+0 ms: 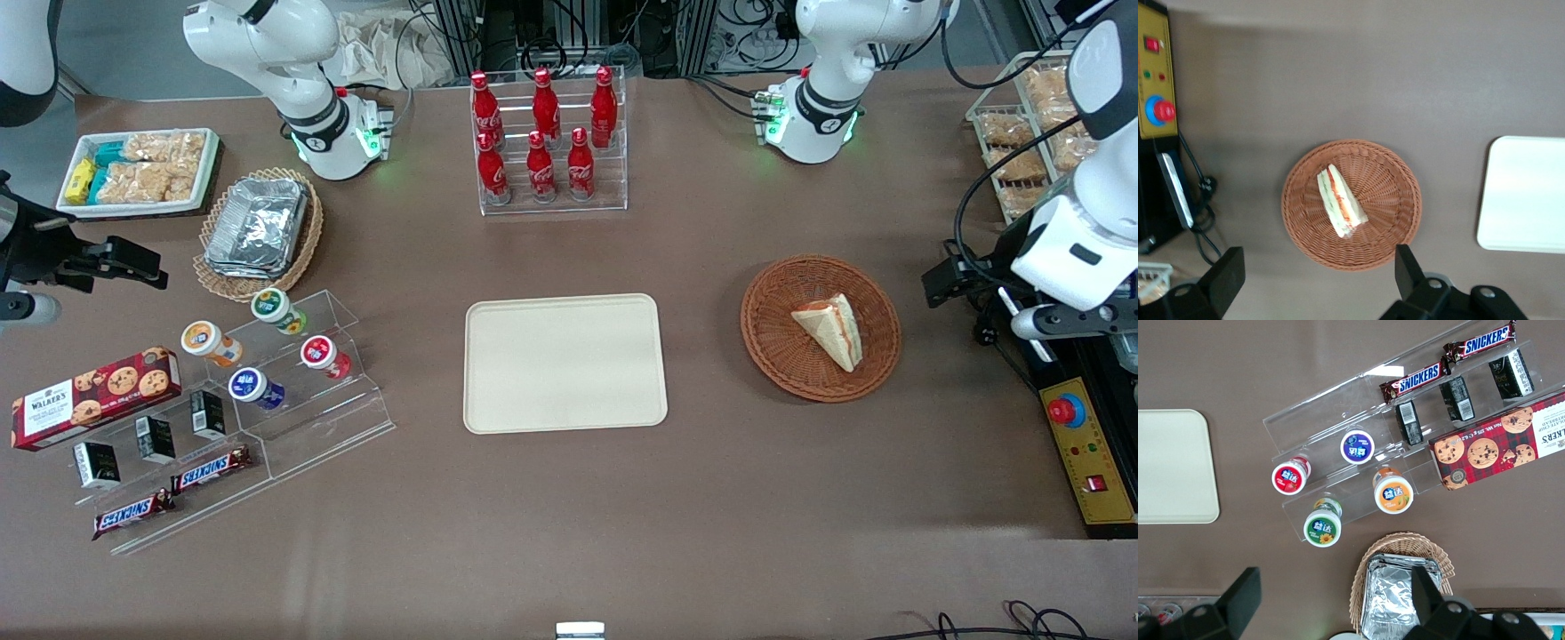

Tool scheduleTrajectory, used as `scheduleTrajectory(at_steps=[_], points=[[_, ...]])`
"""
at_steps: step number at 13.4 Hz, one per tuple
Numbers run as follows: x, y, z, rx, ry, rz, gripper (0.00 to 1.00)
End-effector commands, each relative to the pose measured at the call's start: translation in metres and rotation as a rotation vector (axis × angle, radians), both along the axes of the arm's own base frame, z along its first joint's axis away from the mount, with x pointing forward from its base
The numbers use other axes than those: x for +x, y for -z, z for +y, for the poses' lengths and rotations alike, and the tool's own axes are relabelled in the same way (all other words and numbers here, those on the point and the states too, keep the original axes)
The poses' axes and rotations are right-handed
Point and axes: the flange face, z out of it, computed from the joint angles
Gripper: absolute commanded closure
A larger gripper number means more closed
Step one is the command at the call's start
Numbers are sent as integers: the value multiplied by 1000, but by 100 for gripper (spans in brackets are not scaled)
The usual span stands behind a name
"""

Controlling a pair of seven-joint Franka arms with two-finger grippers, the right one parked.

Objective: Place sandwich from basket to tray
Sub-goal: 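Move the left gripper over the sandwich in the wicker basket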

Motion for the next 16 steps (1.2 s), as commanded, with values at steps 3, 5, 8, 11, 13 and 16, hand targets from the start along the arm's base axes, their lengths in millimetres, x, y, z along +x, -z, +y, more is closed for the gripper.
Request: scheduleTrajectory(at_steps=[3, 5, 8, 11, 13, 16], points=[[-25, 40, -13, 29, -208, 85, 0], [-37, 74, -8, 32, -234, 122, 0], [-64, 128, 1, 29, -329, 75, 0], [-88, 184, 3, 13, -462, -15, 0], [-89, 203, 3, 19, -522, -7, 0], [-101, 243, 5, 1, -585, -50, 0]])
